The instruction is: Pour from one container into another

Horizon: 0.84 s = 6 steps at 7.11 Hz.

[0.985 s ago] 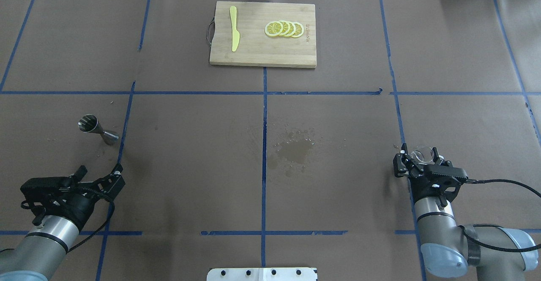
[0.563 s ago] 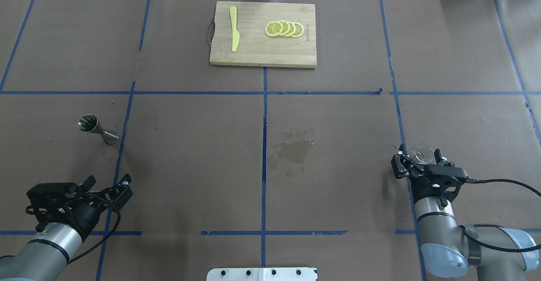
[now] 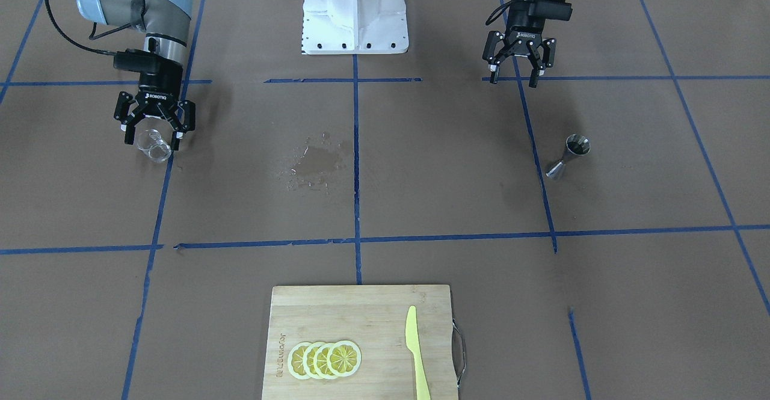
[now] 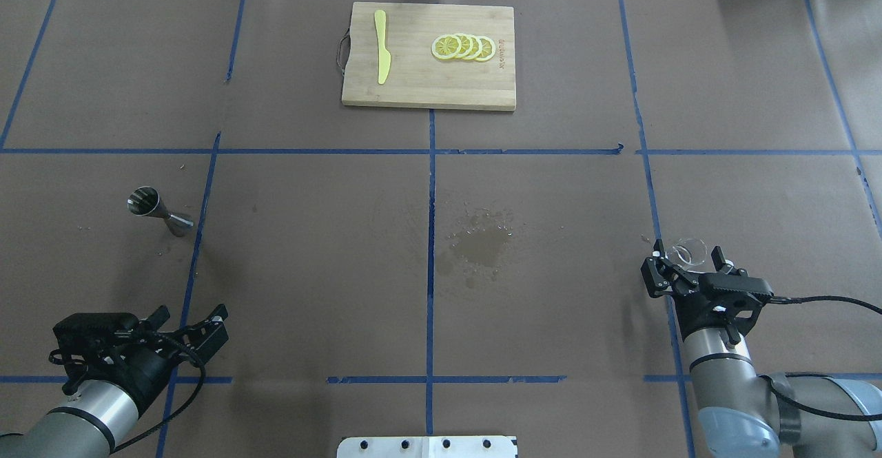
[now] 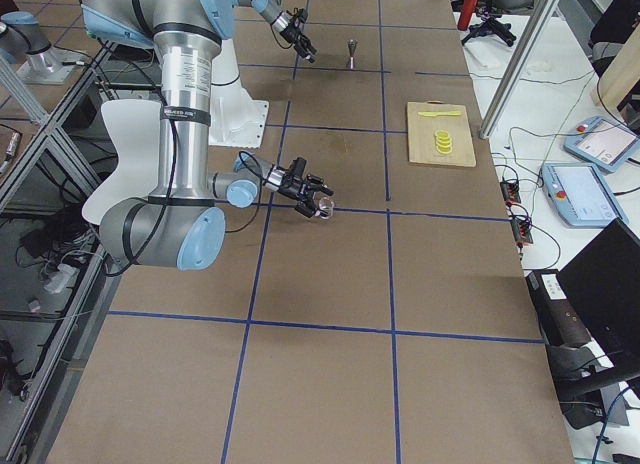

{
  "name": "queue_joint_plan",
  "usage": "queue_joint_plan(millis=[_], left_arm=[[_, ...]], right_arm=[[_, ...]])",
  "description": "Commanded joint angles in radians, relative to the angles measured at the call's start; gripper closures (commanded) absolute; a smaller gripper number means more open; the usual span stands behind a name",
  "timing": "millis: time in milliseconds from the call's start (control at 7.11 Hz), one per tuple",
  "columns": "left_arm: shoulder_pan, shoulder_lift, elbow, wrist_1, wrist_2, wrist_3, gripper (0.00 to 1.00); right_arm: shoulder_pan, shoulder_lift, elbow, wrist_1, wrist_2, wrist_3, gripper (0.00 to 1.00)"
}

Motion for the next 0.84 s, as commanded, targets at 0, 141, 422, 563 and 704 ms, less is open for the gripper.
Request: queue_joint_plan(millis=[0, 141, 422, 563, 704], left_arm=[[0.019, 0.000, -0.024, 0.003, -0.004, 0.000, 0.00], [0.031, 0.000, -0.041, 0.003, -0.019, 0.000, 0.00], [0.048, -0.003, -0.113, 0.059, -0.062, 0.000, 0.00], [0.050, -0.005, -0.156, 0.088, -0.090, 0.000, 0.00], [0.050, -0.009, -0.187, 0.088, -0.129, 0.000, 0.00]], right_arm=[[-0.057, -0.046, 0.052, 0.000, 0.003, 0.000, 0.00], [-0.080, -0.049, 0.073, 0.000, 0.004, 0.000, 0.00], [-0.111, -0.049, 0.161, -0.006, 0.038, 0.000, 0.00], [-0.111, -0.082, 0.225, -0.009, 0.073, -0.002, 0.00], [-0.109, -0.125, 0.291, -0.011, 0.122, -0.038, 0.00]])
